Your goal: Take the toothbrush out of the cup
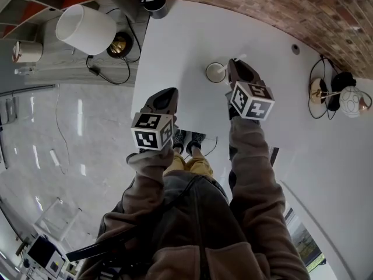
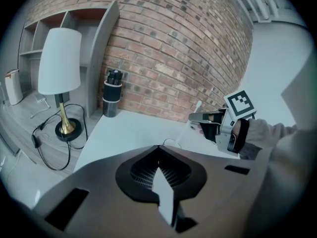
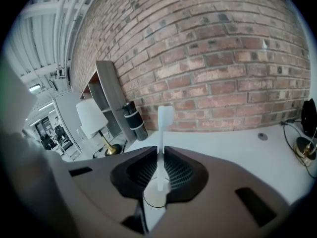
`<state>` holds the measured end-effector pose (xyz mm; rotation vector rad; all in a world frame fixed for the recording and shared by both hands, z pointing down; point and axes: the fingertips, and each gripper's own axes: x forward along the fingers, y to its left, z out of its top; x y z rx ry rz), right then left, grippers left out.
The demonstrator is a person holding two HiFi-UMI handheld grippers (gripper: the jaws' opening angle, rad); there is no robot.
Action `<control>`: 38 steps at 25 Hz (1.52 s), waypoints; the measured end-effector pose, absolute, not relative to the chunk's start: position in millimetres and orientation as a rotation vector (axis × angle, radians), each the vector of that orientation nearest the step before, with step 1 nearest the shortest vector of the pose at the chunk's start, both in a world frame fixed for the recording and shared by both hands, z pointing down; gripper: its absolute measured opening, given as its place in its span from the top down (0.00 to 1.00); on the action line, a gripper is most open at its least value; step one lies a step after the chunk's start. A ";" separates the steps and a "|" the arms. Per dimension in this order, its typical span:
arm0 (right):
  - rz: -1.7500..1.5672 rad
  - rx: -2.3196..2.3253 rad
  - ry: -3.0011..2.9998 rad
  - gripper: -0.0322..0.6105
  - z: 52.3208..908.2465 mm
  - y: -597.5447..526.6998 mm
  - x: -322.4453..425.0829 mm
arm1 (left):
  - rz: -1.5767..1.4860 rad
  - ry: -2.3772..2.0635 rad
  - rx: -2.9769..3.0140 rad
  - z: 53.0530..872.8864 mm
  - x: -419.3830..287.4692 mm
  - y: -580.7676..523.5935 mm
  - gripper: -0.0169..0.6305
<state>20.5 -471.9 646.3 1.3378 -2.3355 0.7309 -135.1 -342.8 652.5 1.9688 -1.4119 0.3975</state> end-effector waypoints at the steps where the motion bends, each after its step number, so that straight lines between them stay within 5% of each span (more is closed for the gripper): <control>1: 0.709 1.357 -2.367 0.88 630.3 -470.5 23.1 | 0.385 -1.417 1.992 642.7 -132.5 -347.8 0.97; 22: 0.262 1.654 -2.581 0.88 341.5 -381.1 66.3 | 0.032 -1.481 2.518 375.2 -72.6 -373.3 0.97; 38: 0.014 1.719 -2.696 0.88 246.6 -363.8 72.5 | -0.078 -1.552 2.712 276.1 -63.0 -367.9 0.97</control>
